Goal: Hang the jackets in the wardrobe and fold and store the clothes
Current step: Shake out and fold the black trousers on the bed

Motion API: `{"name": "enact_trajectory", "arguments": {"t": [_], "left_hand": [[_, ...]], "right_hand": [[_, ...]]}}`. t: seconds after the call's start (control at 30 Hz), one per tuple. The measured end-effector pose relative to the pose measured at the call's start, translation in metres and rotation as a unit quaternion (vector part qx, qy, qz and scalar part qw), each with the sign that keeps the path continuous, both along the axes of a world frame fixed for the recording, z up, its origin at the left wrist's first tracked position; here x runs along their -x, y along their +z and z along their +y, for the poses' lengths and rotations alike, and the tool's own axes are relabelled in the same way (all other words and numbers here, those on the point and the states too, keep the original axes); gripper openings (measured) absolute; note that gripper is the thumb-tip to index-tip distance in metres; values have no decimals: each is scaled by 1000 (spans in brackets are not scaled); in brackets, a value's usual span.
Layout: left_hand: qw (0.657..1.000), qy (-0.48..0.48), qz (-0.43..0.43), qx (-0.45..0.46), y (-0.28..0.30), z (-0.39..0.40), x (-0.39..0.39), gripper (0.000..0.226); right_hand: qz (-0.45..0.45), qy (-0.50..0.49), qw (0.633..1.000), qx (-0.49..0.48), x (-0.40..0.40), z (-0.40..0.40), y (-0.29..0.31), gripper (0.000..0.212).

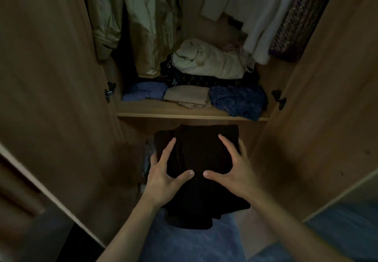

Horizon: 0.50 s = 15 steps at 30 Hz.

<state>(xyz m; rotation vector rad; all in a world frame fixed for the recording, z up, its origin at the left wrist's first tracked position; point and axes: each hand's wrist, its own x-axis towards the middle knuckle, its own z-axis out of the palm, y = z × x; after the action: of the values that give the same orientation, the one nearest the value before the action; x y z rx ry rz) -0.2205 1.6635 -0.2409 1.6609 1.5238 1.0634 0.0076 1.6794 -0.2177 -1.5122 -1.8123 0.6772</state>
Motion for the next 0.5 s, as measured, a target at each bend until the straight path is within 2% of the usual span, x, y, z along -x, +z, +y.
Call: {"name": "enact_trajectory", "arguments": {"t": [0.27, 0.5], "left_hand": [[998, -32, -14, 60, -32, 76, -20, 98], [993, 16, 7, 116, -60, 142, -42, 97]], "right_hand": [[6, -26, 998, 48, -21, 64, -36, 109], [39, 33, 992, 116, -45, 150, -72, 102]]}}
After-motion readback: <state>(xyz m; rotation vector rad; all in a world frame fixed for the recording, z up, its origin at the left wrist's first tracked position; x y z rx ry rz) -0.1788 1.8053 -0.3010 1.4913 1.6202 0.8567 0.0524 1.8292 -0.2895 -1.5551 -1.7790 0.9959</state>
